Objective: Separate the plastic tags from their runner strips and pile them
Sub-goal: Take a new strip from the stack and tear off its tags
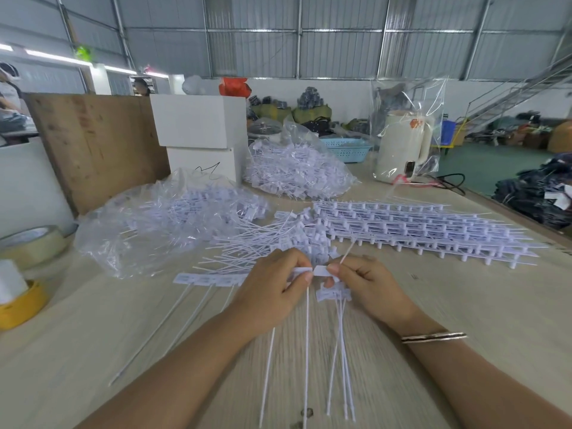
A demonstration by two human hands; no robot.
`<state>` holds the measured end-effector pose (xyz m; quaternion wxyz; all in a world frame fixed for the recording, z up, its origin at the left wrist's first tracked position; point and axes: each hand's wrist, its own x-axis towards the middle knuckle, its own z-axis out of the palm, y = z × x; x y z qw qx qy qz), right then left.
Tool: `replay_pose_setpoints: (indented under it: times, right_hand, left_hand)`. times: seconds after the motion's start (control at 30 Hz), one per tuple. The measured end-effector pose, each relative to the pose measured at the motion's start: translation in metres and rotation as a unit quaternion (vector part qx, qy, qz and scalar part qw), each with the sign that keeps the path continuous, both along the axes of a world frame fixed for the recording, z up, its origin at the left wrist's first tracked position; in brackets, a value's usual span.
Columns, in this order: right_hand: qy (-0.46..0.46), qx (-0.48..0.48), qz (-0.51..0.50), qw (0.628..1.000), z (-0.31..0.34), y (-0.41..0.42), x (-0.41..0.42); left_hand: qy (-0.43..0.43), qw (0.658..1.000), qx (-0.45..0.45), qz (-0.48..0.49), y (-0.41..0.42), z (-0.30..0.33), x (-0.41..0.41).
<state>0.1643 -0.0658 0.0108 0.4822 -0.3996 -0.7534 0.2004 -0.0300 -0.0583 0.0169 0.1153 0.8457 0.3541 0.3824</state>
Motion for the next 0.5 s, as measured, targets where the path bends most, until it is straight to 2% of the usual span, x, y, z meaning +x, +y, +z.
replay_pose_setpoints:
  times: [0.2,0.3,0.4,0.5]
  right_hand:
    - [0.071,-0.053,0.026,0.996,0.005,-0.006,-0.003]
    - [0.148,-0.064,-0.014,0.987,0.009,-0.007,0.007]
    - [0.08,-0.053,-0.051,0.994,0.013,-0.009,0.014]
    - [0.01,-0.082,0.0,0.997,0.011,-0.009,0.009]
  left_hand:
    - [-0.032,0.998,-0.043,-0.038,-0.006,0.006,0.002]
    - [-0.051,0.995,-0.057,-0.063,-0.007,0.009,-0.006]
    - [-0.087,0.993,-0.064,-0.047,-0.002,0.011,-0.011]
    - [-0.081,0.994,-0.077,-0.012,0.002,0.007,-0.014]
